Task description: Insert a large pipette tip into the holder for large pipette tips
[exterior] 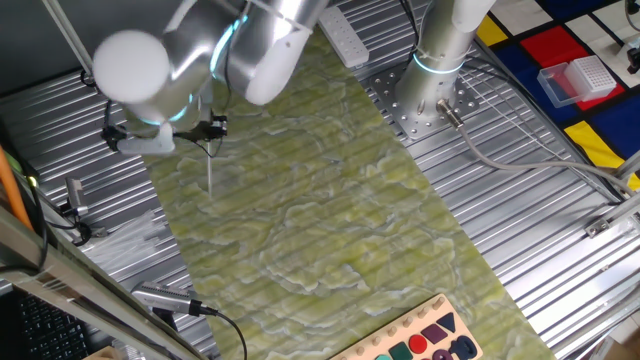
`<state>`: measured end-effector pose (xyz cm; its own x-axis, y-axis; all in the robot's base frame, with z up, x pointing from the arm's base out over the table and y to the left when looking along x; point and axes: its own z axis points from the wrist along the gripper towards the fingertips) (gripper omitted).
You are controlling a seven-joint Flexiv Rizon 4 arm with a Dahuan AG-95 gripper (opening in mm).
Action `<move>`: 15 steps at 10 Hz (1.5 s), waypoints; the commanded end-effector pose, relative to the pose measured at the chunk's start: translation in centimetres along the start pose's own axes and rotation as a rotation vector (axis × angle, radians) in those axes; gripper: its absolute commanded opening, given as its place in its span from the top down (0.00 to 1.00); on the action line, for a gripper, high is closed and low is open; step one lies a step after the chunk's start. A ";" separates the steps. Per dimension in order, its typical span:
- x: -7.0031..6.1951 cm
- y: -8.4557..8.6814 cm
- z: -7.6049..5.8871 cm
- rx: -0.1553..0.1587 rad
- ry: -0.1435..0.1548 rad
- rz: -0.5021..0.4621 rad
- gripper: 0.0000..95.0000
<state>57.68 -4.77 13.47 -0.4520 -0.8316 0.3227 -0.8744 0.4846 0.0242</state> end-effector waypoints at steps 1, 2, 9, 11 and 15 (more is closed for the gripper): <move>-0.1 0.0 0.1 0.020 -0.014 0.038 1.00; -0.1 0.0 0.1 0.025 -0.004 0.042 1.00; -0.1 0.0 0.1 0.024 -0.016 -0.095 1.00; -0.1 0.0 0.1 0.009 -0.042 -0.114 1.00; 4.2 -1.7 -0.4 -0.055 0.006 -0.237 1.00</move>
<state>57.39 -7.78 14.54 -0.2552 -0.9201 0.2970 -0.9466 0.3004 0.1170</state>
